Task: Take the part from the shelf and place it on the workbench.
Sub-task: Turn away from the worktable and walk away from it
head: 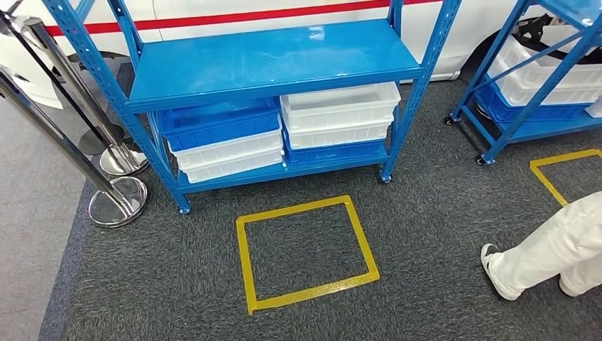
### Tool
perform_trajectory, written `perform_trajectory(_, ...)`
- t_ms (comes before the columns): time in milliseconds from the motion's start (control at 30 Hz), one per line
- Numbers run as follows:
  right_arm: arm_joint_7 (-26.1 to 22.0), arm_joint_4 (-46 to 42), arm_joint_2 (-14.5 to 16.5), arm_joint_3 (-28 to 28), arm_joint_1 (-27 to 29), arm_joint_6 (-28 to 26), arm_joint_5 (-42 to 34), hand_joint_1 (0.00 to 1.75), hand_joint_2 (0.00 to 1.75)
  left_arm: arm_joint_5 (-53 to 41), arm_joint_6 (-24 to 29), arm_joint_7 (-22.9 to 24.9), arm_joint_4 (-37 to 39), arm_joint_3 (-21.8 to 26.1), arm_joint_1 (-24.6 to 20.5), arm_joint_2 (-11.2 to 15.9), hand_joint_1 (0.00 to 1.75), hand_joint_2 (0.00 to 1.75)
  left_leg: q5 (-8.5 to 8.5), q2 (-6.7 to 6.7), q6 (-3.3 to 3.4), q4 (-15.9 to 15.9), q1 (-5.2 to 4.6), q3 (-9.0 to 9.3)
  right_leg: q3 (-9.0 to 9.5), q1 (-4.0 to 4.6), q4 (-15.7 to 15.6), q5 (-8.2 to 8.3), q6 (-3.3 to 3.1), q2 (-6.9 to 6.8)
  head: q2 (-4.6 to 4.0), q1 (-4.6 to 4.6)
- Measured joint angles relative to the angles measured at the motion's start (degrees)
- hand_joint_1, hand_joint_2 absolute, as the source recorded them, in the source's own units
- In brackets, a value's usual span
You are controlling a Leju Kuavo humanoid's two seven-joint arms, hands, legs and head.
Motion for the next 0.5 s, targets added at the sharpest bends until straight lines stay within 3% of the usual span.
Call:
perform_trajectory(133, -0.25, 0.13, 0.04, -0.14, -0.34, -0.01, 0.09, 0.0, 0.0, 0.08, 0.04, 0.03, -0.02, 0.0, 0.06, -0.02, 0.0, 0.0, 0.05, -0.13, 1.8, -1.44, -0.02, 1.52, 0.4, 0.0, 1.89, -0.33, 1.4, -0.06, 0.0, -0.01)
perform_trajectory(200, -0.27, 0.16, 0.01, -0.16, -0.53, -0.02, 0.11, 0.0, 0.0, 0.08, 0.05, 0.03, -0.02, -0.01, -0.07, -0.03, 0.0, 0.0, -0.28, -0.17, 2.39, -1.95, 0.16, 2.71, -2.56, -0.16, 7.04, -1.38, 1.9, -0.06, 0.0, -0.01)
perform_trajectory(267, -0.27, 0.2, 0.0, -0.17, -0.59, -0.02, 0.12, 0.0, 0.0, 0.08, 0.05, 0.02, -0.02, -0.01, -0.15, -0.01, 0.0, 0.0, -1.05, -0.18, 2.7, -2.04, 0.12, 3.45, -7.32, -0.23, 13.64, -4.13, 2.32, -0.05, 0.0, 0.01)
perform_trajectory(333, -0.27, 0.3, -0.01, -0.19, -0.54, -0.02, 0.13, 0.0, 0.0, 0.08, 0.05, 0.02, -0.02, 0.0, -0.05, 0.0, 0.0, 0.0, -2.04, -0.3, 2.64, -2.03, 0.1, 4.54, -10.46, -0.24, 15.94, -5.29, 2.46, -0.05, 0.0, 0.01)
perform_trajectory(367, -0.26, 0.36, -0.02, -0.21, -0.48, -0.02, 0.14, 0.0, 0.0, 0.08, 0.05, 0.02, -0.02, 0.01, 0.03, -0.01, 0.0, 0.0, -2.6, -0.37, 2.57, -2.04, 0.1, 5.3, -10.76, -0.21, 14.43, -4.11, 2.35, -0.05, 0.0, 0.01)
perform_trajectory(433, -0.26, 0.46, -0.04, -0.28, -0.36, -0.02, 0.19, 0.0, 0.0, 0.08, 0.05, 0.02, -0.02, 0.01, 0.1, -0.06, 0.0, 0.0, -3.85, -0.42, 2.33, -2.12, 0.1, 6.84, -9.63, -0.03, 7.84, 1.39, 1.78, -0.04, 0.0, 0.02)
perform_trajectory(500, -0.28, 0.57, -0.07, -0.41, -0.41, -0.02, 0.34, 0.0, 0.0, 0.1, 0.05, 0.03, -0.02, 0.01, -0.06, -0.09, 0.0, 0.0, -4.95, -0.45, 1.78, -2.3, 0.04, 7.85, -8.83, 0.48, 3.16, 4.71, 1.02, -0.06, 0.0, 0.02)
